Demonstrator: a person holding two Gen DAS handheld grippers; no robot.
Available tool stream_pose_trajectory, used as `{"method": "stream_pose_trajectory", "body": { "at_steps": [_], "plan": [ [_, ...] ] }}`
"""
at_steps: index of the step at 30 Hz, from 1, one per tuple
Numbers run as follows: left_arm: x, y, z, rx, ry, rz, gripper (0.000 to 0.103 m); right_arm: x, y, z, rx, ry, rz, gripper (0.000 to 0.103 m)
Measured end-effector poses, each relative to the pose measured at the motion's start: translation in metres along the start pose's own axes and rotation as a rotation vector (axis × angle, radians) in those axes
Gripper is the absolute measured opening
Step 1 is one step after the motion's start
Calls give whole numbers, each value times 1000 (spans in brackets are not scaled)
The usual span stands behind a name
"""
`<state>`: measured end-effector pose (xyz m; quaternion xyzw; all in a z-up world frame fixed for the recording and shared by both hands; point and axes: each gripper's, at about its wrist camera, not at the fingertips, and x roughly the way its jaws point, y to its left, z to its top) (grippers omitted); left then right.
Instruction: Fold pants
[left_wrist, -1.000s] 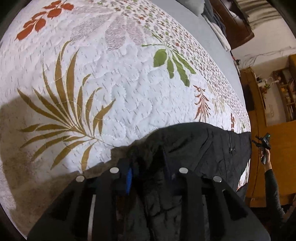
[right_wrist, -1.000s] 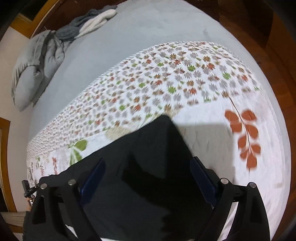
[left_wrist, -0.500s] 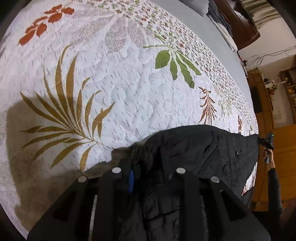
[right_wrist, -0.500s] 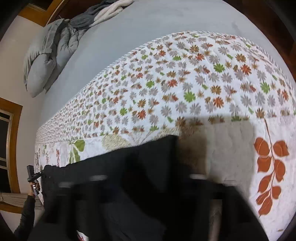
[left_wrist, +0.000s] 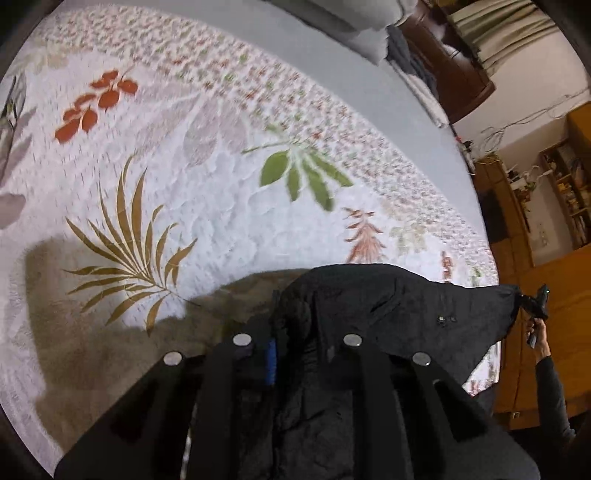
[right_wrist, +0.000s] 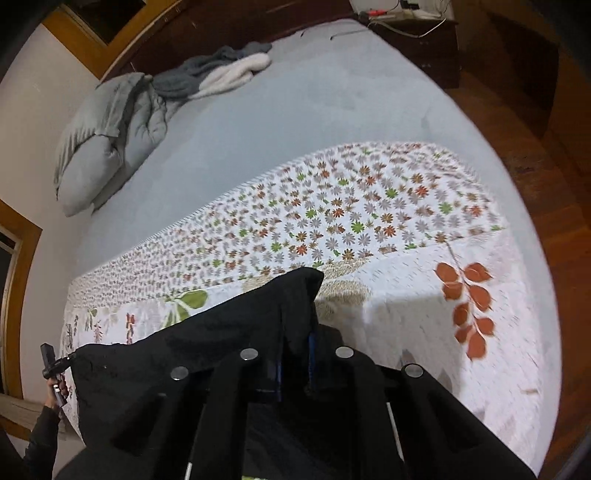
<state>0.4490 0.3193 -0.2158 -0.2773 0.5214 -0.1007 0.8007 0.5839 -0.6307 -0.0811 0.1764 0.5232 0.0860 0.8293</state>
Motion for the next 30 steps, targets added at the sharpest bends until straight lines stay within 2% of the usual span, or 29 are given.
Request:
{"method": "stream_pose_trajectory", "body": {
  "at_steps": [7, 14, 23, 30],
  "plan": [
    [-42, -27, -9, 54, -20, -22, 14, -69, 8, -39, 30, -71, -2, 9],
    [-83, -48, -29, 83, -48, -53, 14, -151, -1, -109, 61, -148, 5, 7],
    [-131, -63, -77, 105, -79, -75, 14, -212, -10, -212, 90, -211, 55, 6],
    [-160, -61, -123, 100, -113, -92, 14, -237, -29, -282, 144, -260, 93, 6]
  ]
}}
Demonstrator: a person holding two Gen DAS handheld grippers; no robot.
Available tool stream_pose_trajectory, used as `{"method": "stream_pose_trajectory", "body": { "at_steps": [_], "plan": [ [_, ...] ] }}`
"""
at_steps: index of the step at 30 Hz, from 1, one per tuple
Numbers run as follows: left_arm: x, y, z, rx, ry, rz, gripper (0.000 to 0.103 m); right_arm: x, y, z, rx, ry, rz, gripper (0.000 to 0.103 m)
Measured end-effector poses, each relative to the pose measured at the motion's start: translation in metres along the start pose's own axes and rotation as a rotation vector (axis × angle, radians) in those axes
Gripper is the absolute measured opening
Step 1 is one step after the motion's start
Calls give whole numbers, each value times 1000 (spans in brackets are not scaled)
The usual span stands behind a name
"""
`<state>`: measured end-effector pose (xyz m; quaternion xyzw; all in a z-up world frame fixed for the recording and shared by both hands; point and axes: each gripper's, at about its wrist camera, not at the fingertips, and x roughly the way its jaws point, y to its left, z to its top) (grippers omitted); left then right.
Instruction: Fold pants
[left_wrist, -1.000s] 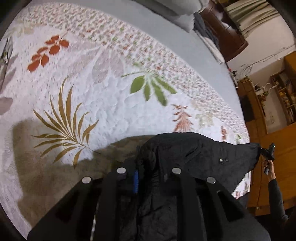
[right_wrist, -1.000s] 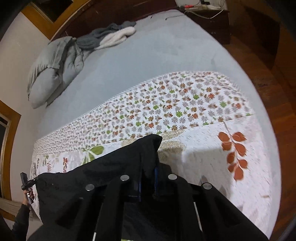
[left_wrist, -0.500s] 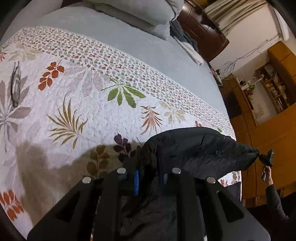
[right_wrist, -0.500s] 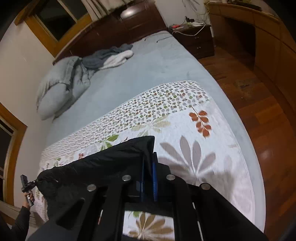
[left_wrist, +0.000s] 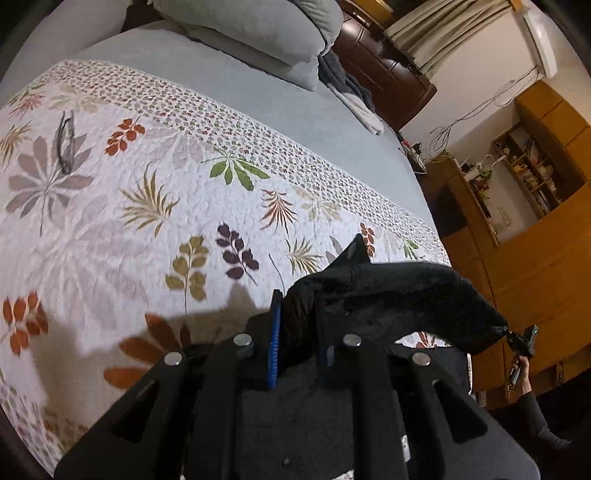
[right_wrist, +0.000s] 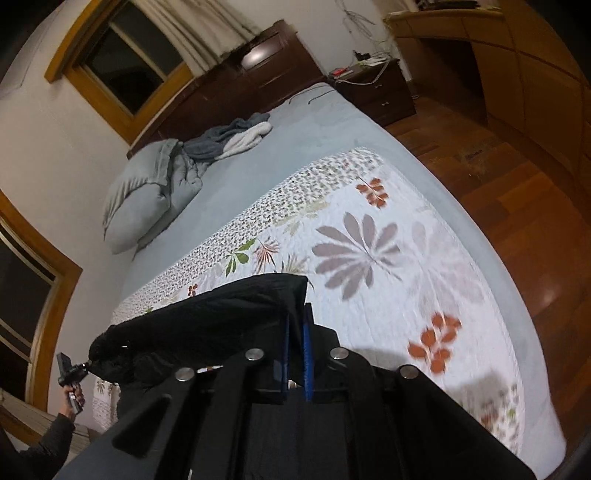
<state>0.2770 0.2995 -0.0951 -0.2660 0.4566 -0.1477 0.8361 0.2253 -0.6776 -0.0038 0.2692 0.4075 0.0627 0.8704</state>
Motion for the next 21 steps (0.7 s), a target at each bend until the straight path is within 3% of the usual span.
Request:
{"method": "stream_pose_trajectory", "body": {
  "at_steps": [10, 21],
  "plan": [
    [-38, 1, -58, -27, -32, -25, 14, -32, -12, -44, -26, 0, -31, 6],
    [-34, 44, -142, -140, -10, -42, 14, -45, -47, -149, 23, -20, -36, 6]
  ]
}}
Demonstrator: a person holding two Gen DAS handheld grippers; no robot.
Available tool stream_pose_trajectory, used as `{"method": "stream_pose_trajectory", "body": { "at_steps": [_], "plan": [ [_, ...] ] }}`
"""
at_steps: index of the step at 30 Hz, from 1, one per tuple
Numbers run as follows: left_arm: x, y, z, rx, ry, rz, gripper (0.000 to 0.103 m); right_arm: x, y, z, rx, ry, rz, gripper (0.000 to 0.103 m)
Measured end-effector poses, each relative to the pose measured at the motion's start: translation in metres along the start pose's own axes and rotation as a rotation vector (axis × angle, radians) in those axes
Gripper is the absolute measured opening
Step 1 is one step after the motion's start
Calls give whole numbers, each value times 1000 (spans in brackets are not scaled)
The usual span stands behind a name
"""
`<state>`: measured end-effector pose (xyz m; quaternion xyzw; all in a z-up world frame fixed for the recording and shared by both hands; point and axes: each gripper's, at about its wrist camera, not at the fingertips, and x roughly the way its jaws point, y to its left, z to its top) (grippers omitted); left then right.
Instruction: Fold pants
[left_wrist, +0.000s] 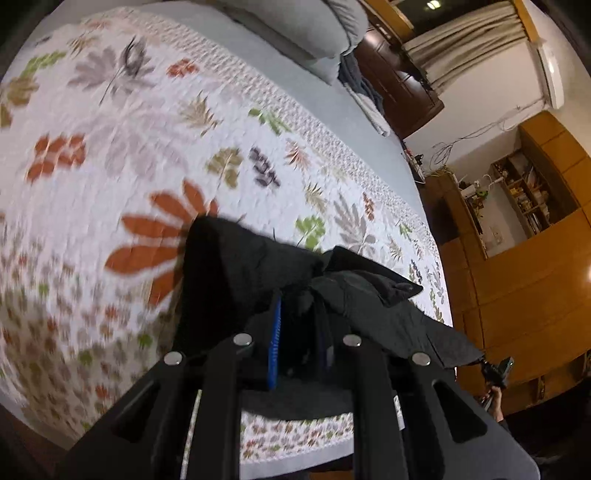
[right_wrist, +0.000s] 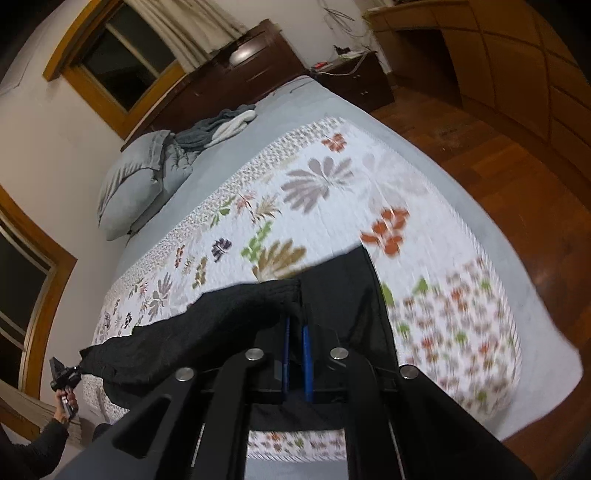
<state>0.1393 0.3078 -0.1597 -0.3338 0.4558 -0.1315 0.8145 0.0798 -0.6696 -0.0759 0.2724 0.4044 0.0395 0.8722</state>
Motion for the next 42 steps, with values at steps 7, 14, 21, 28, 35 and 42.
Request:
{"method": "stream_pose_trajectory", "body": {
  "at_steps": [7, 14, 21, 28, 35, 42],
  "plan": [
    [14, 25, -31, -23, 56, 58, 19, 10, -28, -56, 59, -8, -58, 26],
    [-1, 29, -59, 67, 153, 276, 45, 1, -48, -91, 270, -24, 18, 61],
    [-52, -13, -94, 172, -2, 453, 78, 2, -31, -113, 385, -71, 193, 68],
    [-19, -88, -128, 73, -105, 105, 93, 43, -12, -107, 449, -64, 183, 71],
    [64, -92, -143, 18, -12, 152, 93, 61, -10, -108, 486, -70, 168, 70],
    [93, -59, -131, -160, -52, 174, 93, 68, -21, -115, 528, -72, 202, 70]
  ]
}}
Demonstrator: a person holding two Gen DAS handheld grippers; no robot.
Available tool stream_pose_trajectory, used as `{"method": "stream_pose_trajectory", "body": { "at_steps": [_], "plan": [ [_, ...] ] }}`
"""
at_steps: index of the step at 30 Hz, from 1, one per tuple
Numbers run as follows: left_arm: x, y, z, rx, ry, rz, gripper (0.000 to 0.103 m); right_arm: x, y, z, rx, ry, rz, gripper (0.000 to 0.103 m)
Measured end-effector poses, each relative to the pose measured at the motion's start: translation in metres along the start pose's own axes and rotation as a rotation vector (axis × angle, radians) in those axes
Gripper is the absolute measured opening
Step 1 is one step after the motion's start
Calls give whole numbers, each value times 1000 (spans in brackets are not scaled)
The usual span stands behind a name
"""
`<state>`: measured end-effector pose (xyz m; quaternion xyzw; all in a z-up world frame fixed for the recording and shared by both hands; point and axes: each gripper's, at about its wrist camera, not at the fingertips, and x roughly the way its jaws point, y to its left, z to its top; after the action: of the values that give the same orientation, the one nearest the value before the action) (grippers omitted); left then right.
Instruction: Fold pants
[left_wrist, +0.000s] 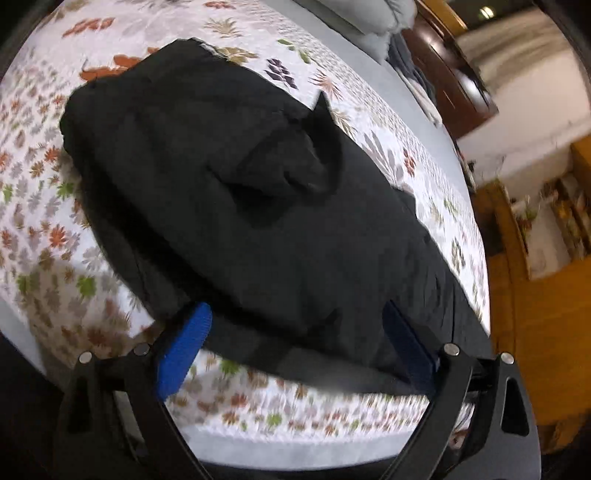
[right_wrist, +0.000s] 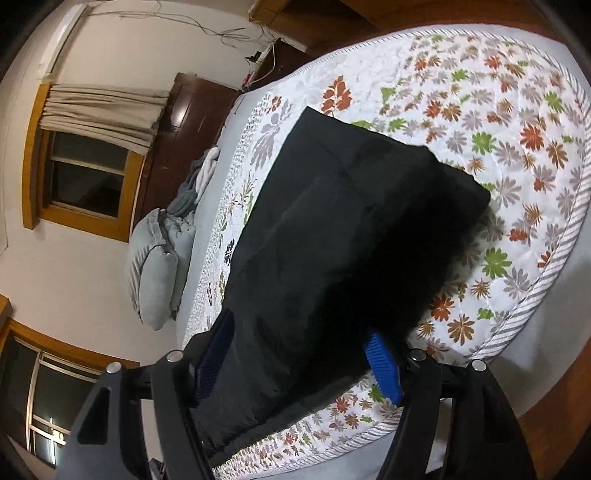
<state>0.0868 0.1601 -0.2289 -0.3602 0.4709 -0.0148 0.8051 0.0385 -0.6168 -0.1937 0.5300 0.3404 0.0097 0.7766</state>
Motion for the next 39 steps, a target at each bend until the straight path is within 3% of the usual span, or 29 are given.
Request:
{"method": "stream_pose_trajectory", "body": {
  "at_steps": [2, 3, 4, 5, 6, 7, 11, 12, 13, 16, 19, 23, 26, 30, 32, 33, 34, 37, 39],
  "plan": [
    [-2, 0, 6, 6, -53, -26, 91, -1, -2, 0, -1, -4, 3, 70],
    [-2, -2, 8, 25, -71, -36, 75, -2, -3, 0, 3, -7, 7, 70],
    [-2, -6, 9, 56, -70, -23, 46, -3, -4, 1, 8, -10, 8, 70],
    [-3, -8, 10, 74, -60, -20, 33, -4, -6, 2, 17, -15, 5, 70],
    [-6, -9, 9, 74, -55, -28, 13, -7, -8, 3, 28, -21, 8, 70],
    [-9, -7, 10, 71, -52, -32, 6, -9, -10, 2, 34, -27, 15, 71],
    [-22, -3, 9, 77, -28, -59, 4, -10, -11, 3, 23, -28, 12, 72],
    [-21, -2, 8, 73, -17, -56, 4, -9, -10, 3, 15, -25, 11, 64],
    [-21, 0, 8, 54, -11, -59, 3, -6, -8, 2, 3, -24, 10, 43],
    [-26, -4, 8, 37, -20, -64, 2, -6, 9, 2, -76, -31, 11, 9],
    [-33, 0, 8, 21, -11, -70, 2, -9, 7, 2, -95, -40, -18, 6],
    [-3, 21, 4, 11, 76, -16, 2, 5, -17, -3, -79, 14, -93, 6],
    [5, 21, 4, 7, 68, -14, 4, 5, -16, -2, -82, 6, -97, 6],
    [8, 21, 2, 1, 69, -13, 19, 8, -15, 5, -78, 22, -105, 10],
    [4, 20, 1, -1, 79, -21, 37, 4, -17, 8, -59, 23, -101, 19],
    [-4, 17, 0, 10, 73, -29, 54, -2, -17, 8, -59, 9, -102, 29],
    [-14, 13, -1, 29, 58, -6, 71, -15, -17, 9, -63, -20, -105, 33],
    [-43, 4, -3, 125, 22, 80, 75, -59, -19, 10, -74, -131, -161, 36],
    [-63, -3, 3, 176, -10, 83, 77, -88, -8, 10, -121, -222, -208, 36]
  ]
}}
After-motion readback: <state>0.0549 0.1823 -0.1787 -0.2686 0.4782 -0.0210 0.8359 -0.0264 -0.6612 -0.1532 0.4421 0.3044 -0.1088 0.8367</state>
